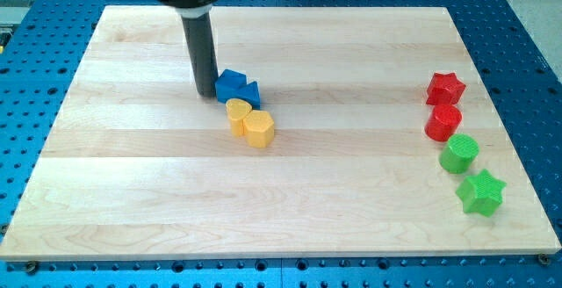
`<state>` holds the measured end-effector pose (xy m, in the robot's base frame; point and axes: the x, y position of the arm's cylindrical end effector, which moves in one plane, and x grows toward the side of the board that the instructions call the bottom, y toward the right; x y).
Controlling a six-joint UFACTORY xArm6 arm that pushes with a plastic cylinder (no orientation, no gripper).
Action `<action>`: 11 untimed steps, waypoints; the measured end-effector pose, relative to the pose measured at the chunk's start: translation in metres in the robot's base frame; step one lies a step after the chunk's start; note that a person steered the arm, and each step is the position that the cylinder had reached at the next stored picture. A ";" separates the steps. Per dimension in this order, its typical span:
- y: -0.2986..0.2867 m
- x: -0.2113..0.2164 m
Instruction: Move the yellow blocks into the blue blocks
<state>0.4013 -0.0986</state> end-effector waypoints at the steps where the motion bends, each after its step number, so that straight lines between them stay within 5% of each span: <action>1: 0.016 0.028; 2: -0.004 0.005; 4: 0.012 0.107; 6: 0.073 0.070; 8: 0.026 0.113; 11: 0.051 0.070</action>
